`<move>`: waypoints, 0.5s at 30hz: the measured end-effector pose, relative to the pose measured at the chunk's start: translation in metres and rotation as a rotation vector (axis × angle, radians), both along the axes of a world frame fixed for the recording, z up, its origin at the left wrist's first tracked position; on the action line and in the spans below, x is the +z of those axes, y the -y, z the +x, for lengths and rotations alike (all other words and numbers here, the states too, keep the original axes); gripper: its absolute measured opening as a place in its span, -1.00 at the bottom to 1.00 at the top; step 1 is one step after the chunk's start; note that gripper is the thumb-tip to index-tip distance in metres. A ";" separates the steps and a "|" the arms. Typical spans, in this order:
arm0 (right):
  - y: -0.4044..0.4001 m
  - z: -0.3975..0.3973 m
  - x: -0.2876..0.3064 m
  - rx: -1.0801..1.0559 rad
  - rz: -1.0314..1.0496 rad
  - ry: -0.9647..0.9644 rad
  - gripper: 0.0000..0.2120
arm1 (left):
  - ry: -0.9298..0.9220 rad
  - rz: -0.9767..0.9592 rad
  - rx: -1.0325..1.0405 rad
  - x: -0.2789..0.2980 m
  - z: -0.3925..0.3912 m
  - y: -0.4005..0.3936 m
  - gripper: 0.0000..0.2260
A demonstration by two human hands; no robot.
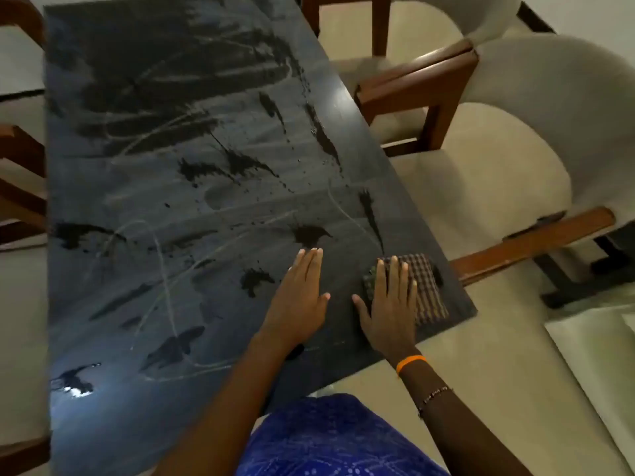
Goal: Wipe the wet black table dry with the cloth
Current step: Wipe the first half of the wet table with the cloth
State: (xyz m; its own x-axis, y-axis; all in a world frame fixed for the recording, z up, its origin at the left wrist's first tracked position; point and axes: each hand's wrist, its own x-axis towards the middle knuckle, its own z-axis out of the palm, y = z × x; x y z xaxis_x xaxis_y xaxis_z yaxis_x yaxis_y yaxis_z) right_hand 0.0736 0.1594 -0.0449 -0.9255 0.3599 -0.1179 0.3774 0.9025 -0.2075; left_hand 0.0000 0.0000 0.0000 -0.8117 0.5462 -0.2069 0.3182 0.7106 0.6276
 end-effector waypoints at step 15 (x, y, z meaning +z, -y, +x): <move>-0.019 -0.039 0.018 -0.091 -0.111 -0.145 -0.46 | 0.399 0.203 0.152 0.004 -0.008 -0.017 -0.53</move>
State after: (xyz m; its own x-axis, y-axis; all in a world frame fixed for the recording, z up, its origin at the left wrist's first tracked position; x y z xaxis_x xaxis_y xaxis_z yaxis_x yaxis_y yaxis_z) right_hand 0.0342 0.1788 -0.0270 -0.8999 0.4351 -0.0299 0.4155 0.8344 -0.3620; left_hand -0.0080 0.0172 0.0036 -0.7641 0.4894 -0.4203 -0.0740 0.5807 0.8107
